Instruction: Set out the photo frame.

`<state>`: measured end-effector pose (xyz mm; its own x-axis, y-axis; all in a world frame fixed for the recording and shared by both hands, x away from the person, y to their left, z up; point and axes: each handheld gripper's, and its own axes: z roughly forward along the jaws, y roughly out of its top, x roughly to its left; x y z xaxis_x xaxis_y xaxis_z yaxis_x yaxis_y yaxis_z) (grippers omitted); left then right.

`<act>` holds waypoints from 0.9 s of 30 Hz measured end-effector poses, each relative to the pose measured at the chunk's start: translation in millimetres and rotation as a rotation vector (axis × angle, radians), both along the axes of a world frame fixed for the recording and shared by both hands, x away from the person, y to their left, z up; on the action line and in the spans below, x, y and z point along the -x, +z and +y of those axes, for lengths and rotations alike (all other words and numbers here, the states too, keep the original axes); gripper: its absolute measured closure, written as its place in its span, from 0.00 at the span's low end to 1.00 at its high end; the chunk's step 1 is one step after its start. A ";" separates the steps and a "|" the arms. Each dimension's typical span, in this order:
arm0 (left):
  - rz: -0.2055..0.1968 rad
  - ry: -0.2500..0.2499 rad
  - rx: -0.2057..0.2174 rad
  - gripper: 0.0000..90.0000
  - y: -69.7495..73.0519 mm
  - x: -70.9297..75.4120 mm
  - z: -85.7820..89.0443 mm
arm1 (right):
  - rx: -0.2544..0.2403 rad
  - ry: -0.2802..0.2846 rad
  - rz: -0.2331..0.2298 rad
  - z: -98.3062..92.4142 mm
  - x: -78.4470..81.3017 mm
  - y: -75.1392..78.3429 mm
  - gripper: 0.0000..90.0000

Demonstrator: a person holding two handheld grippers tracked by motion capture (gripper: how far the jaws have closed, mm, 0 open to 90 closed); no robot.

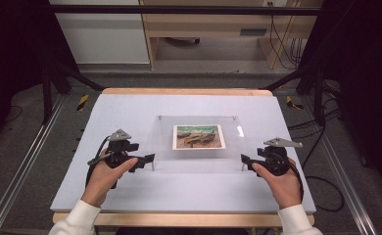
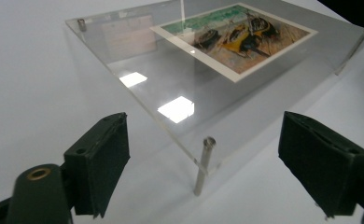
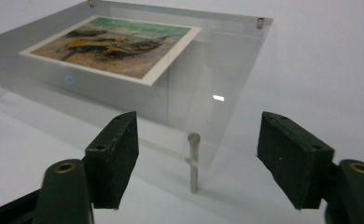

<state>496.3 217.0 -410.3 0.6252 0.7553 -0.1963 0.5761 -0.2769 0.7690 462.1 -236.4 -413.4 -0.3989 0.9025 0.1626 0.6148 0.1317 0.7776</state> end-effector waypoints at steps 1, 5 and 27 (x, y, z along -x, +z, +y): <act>0.003 0.004 -0.013 0.21 0.1 -4.0 -2.1 | 0.002 0.006 0.006 1.6 -4.8 0.6 0.37; 0.030 0.024 -0.021 0.26 -5.5 -13.9 -7.0 | -0.009 0.002 0.059 3.9 -24.6 -3.8 0.39; 0.195 0.028 0.080 0.31 -25.5 -25.7 -13.1 | -0.123 -0.004 0.181 5.1 -42.3 -20.9 0.37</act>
